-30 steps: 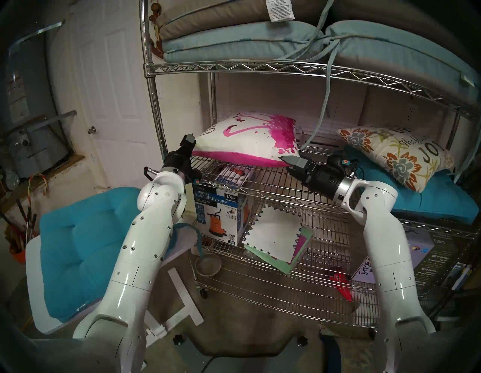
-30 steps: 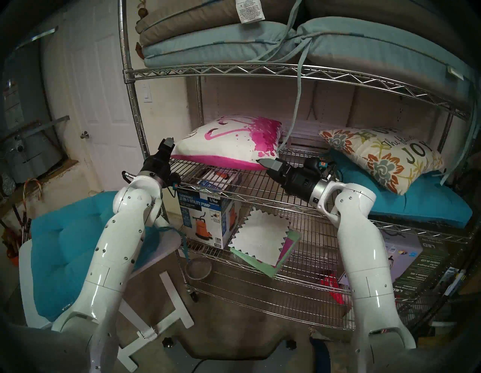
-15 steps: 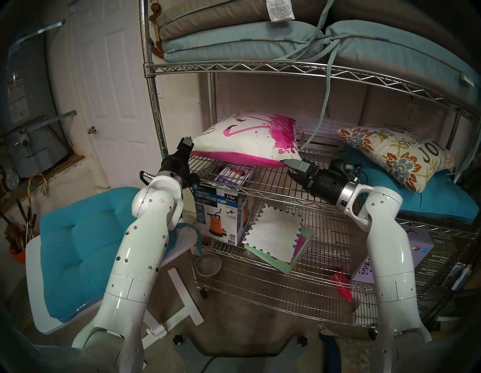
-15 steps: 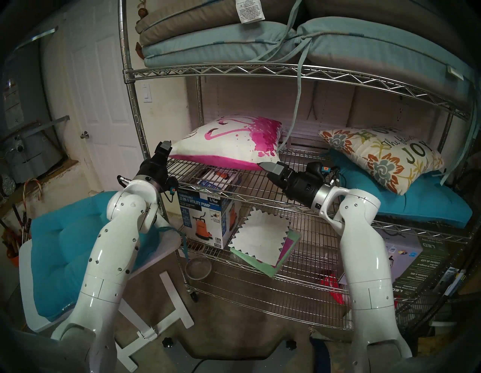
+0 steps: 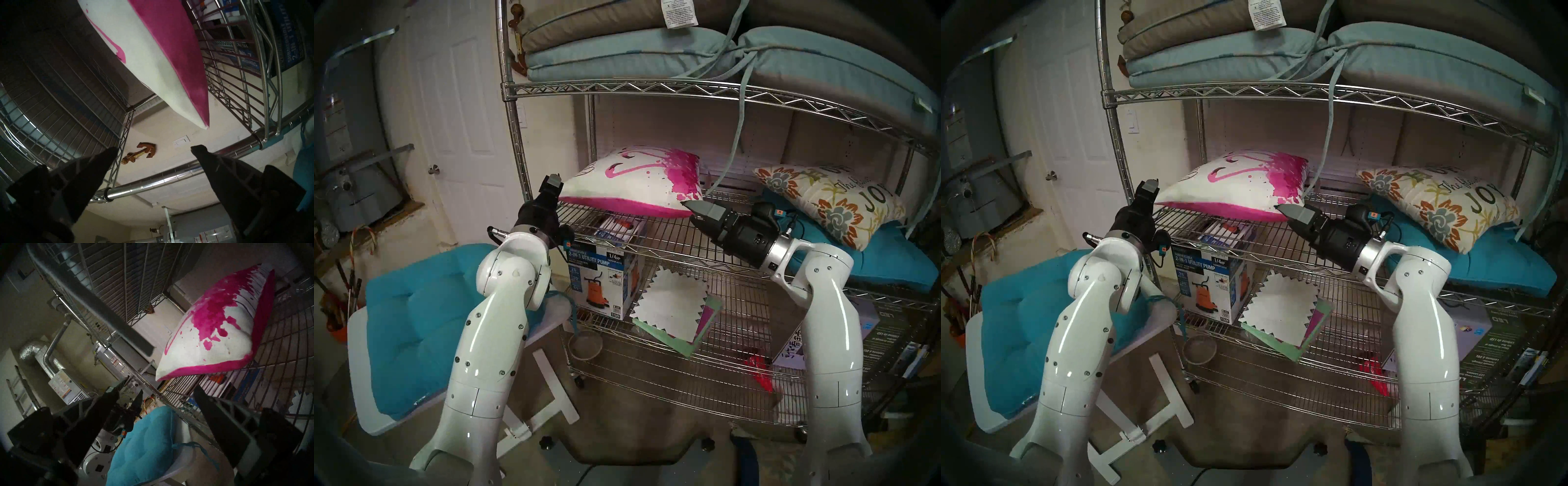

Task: Put cushion on the shelf

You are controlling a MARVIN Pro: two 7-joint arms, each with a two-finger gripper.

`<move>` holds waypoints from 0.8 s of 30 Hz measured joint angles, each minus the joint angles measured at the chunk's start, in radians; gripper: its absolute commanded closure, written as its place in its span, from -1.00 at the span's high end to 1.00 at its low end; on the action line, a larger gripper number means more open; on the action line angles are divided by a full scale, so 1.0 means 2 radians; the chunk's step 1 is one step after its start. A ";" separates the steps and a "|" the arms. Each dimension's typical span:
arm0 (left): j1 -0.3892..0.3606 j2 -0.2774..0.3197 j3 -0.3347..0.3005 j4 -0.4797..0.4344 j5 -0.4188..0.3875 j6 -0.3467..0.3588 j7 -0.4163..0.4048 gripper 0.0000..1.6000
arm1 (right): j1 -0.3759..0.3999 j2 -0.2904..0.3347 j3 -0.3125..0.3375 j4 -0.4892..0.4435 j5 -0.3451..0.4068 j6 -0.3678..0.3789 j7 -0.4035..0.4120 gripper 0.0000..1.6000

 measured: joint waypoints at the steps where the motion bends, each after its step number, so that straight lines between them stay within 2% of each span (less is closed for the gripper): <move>1: 0.004 0.000 -0.001 -0.005 0.000 0.000 -0.002 1.00 | -0.002 -0.001 0.001 -0.004 0.001 0.001 -0.002 1.00; 11: 0.054 0.001 -0.017 -0.073 -0.007 0.001 -0.029 1.00 | -0.038 -0.017 0.019 -0.051 0.016 0.015 -0.027 1.00; 24: 0.100 0.002 -0.028 -0.156 -0.018 0.001 -0.062 1.00 | -0.077 -0.034 0.035 -0.112 0.039 0.015 -0.054 1.00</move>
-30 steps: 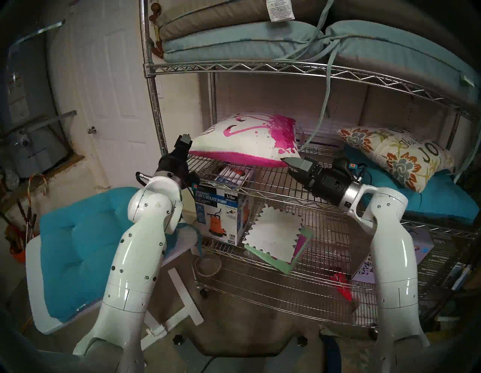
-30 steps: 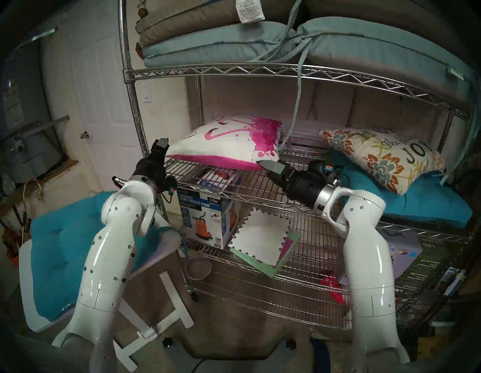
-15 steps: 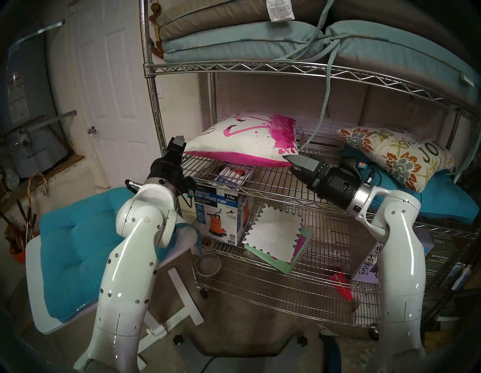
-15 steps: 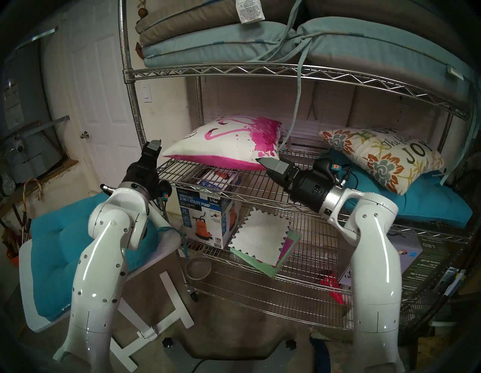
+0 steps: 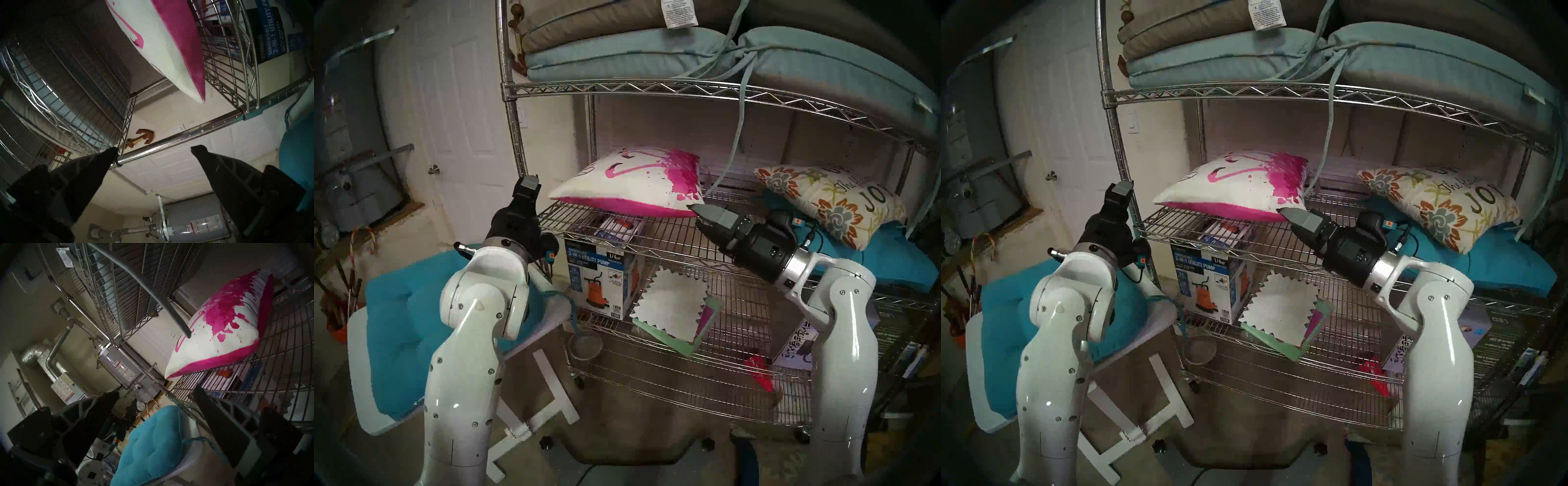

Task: Put cushion on the shelf

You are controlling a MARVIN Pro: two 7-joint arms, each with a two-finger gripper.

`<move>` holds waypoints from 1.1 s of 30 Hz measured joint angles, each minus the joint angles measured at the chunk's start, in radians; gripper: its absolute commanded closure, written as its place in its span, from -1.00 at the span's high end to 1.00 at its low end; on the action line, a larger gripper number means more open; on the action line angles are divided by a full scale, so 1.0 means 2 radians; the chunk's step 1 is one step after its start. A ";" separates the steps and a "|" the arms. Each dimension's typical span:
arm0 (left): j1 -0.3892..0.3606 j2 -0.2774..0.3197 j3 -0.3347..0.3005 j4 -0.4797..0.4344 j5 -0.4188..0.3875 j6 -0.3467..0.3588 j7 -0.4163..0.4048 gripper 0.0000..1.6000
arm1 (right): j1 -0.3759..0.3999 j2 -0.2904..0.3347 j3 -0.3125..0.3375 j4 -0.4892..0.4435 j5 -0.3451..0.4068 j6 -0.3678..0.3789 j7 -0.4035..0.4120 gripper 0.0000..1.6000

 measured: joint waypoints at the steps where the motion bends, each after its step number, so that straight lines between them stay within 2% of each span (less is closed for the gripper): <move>1: 0.003 0.000 0.000 -0.008 -0.001 -0.001 -0.004 1.00 | -0.003 -0.001 0.001 -0.006 0.003 0.000 -0.002 1.00; 11: 0.031 0.002 -0.004 -0.061 -0.005 -0.010 -0.036 1.00 | -0.032 -0.013 0.018 -0.059 0.030 0.000 -0.028 1.00; 26: 0.060 0.006 -0.015 -0.091 -0.003 -0.011 -0.044 1.00 | -0.085 -0.019 0.047 -0.112 0.078 0.000 -0.061 1.00; 33: 0.067 0.007 -0.006 -0.096 0.012 -0.005 -0.042 1.00 | -0.099 -0.021 0.043 -0.125 0.076 0.000 -0.064 1.00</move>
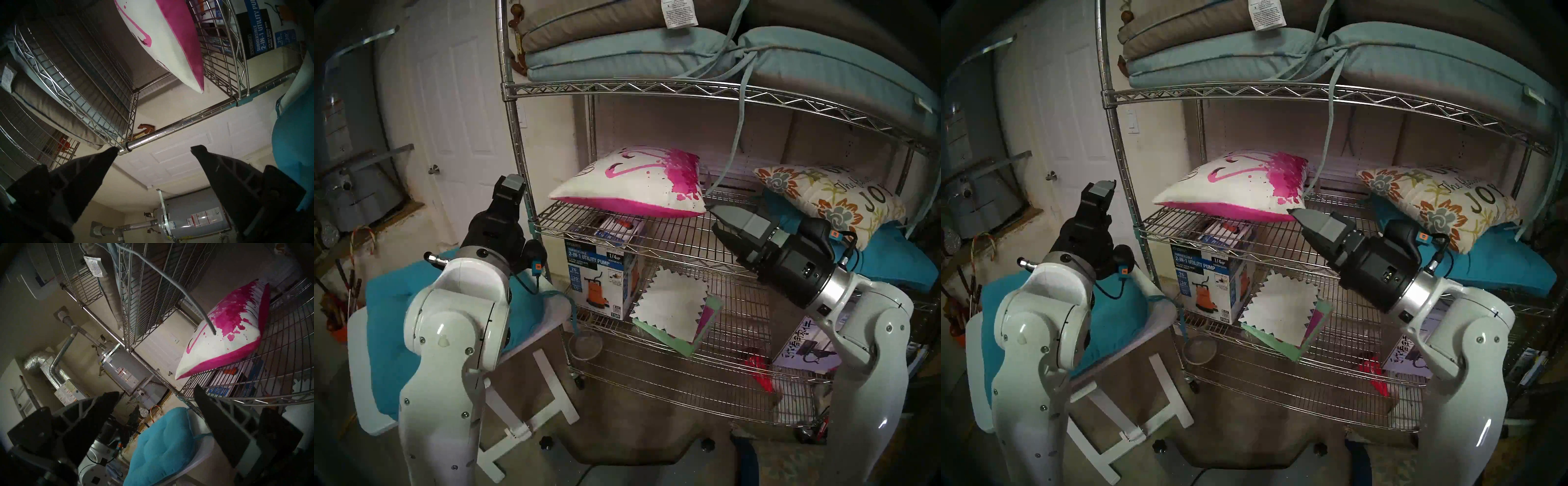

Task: Put cushion on the shelf

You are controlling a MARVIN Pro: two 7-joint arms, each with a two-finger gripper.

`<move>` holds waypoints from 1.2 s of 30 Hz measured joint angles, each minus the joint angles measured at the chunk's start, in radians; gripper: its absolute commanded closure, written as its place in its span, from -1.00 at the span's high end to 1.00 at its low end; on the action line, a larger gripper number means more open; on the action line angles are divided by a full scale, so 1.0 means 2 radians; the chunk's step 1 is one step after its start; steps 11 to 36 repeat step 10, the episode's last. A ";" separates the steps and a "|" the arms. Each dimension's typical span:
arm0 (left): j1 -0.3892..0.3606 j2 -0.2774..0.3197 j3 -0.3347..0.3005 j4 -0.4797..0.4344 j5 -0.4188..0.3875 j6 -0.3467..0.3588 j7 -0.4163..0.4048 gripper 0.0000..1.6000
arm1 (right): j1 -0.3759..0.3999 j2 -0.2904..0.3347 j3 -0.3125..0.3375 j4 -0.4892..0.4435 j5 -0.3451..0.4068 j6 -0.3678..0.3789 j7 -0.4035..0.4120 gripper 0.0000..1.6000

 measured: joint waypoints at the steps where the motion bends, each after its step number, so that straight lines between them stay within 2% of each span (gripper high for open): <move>1: 0.001 0.000 0.002 0.000 0.003 0.001 0.000 1.00 | -0.002 0.000 -0.001 -0.001 -0.001 0.000 0.001 1.00; 10: 0.003 0.000 0.010 -0.001 0.014 0.007 0.001 1.00 | -0.009 -0.001 -0.005 -0.004 -0.010 -0.002 0.006 1.00; 36: 0.003 0.000 0.010 -0.001 0.014 0.007 0.001 1.00 | -0.009 -0.001 -0.005 -0.004 -0.010 -0.002 0.006 1.00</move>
